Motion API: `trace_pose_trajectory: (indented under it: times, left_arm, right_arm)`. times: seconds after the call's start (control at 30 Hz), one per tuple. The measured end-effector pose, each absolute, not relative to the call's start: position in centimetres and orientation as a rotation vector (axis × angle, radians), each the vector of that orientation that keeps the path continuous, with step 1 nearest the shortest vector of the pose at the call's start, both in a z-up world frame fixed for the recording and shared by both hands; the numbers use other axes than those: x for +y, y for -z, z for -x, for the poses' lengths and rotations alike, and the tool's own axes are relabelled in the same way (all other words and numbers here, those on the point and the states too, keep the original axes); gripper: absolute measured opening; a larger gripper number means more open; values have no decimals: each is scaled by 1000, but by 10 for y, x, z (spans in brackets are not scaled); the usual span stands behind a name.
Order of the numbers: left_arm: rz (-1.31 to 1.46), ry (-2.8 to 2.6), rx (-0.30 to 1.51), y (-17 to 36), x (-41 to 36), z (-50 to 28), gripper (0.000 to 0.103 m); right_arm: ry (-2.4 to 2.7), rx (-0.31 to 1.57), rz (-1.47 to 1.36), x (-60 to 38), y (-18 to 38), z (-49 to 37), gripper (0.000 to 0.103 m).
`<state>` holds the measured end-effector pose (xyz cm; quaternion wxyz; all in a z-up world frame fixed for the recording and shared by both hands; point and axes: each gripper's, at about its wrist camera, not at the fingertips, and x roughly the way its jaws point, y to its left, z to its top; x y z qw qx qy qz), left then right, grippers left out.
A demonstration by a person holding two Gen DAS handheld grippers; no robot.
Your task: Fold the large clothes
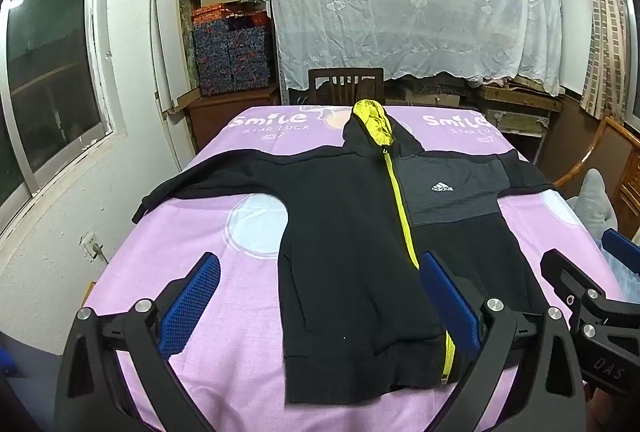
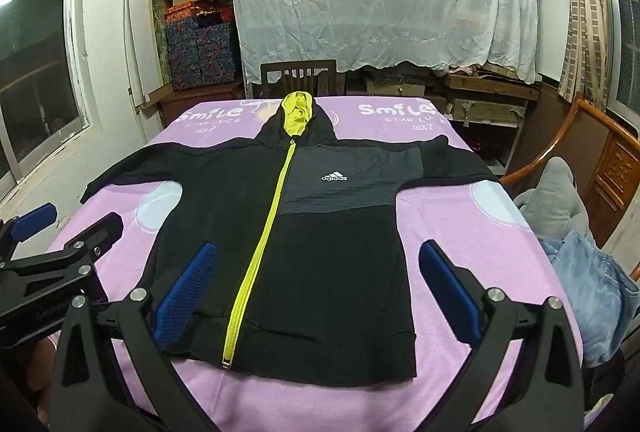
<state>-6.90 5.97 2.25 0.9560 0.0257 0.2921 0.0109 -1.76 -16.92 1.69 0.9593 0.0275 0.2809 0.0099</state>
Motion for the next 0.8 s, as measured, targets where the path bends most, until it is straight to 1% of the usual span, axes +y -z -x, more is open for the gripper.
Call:
trace_pose_trajectory:
  times: [0.8]
  left_arm:
    - [-57,-23,595,-23,58,69,100]
  right_arm:
    - [-23,583,-60,-167,-17,20,99]
